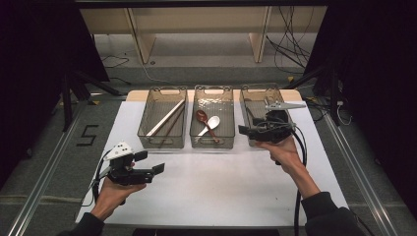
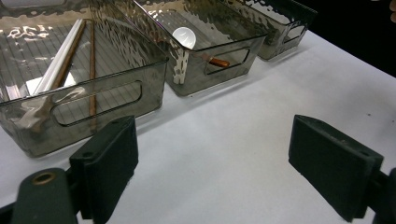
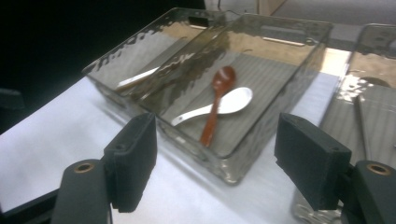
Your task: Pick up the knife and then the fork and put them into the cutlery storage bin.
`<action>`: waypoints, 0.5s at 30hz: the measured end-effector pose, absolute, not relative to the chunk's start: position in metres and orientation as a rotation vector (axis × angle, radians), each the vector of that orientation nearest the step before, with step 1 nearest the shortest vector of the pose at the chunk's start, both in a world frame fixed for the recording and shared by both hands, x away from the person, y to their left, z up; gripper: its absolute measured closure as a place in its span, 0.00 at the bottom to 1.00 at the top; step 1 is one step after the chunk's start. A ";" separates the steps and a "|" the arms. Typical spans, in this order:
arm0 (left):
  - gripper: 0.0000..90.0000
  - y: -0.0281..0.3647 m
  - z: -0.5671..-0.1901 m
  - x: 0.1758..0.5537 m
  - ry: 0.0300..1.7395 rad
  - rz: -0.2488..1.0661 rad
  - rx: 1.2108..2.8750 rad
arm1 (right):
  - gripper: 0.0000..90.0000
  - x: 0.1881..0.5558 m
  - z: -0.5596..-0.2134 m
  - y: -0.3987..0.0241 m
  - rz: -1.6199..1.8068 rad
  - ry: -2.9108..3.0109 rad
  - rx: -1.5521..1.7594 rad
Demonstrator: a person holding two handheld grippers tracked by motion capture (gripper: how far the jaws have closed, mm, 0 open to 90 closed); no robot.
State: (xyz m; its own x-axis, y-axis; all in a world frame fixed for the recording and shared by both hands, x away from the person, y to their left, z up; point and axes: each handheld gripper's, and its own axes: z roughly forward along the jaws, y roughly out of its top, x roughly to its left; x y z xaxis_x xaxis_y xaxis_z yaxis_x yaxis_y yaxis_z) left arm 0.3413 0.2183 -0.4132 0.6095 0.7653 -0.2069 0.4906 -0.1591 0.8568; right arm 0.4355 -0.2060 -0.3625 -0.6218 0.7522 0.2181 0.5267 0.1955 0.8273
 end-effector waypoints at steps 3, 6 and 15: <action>0.17 0.219 -0.413 0.340 1.019 0.340 1.813 | 0.32 0.429 -0.364 -0.200 1.397 2.250 1.190; 0.17 0.219 -0.412 0.339 1.019 0.343 1.817 | 0.32 0.423 -0.365 -0.196 1.410 2.258 1.166; 0.17 0.218 -0.411 0.335 1.008 0.348 1.825 | 0.30 0.403 -0.370 -0.198 1.426 2.250 1.149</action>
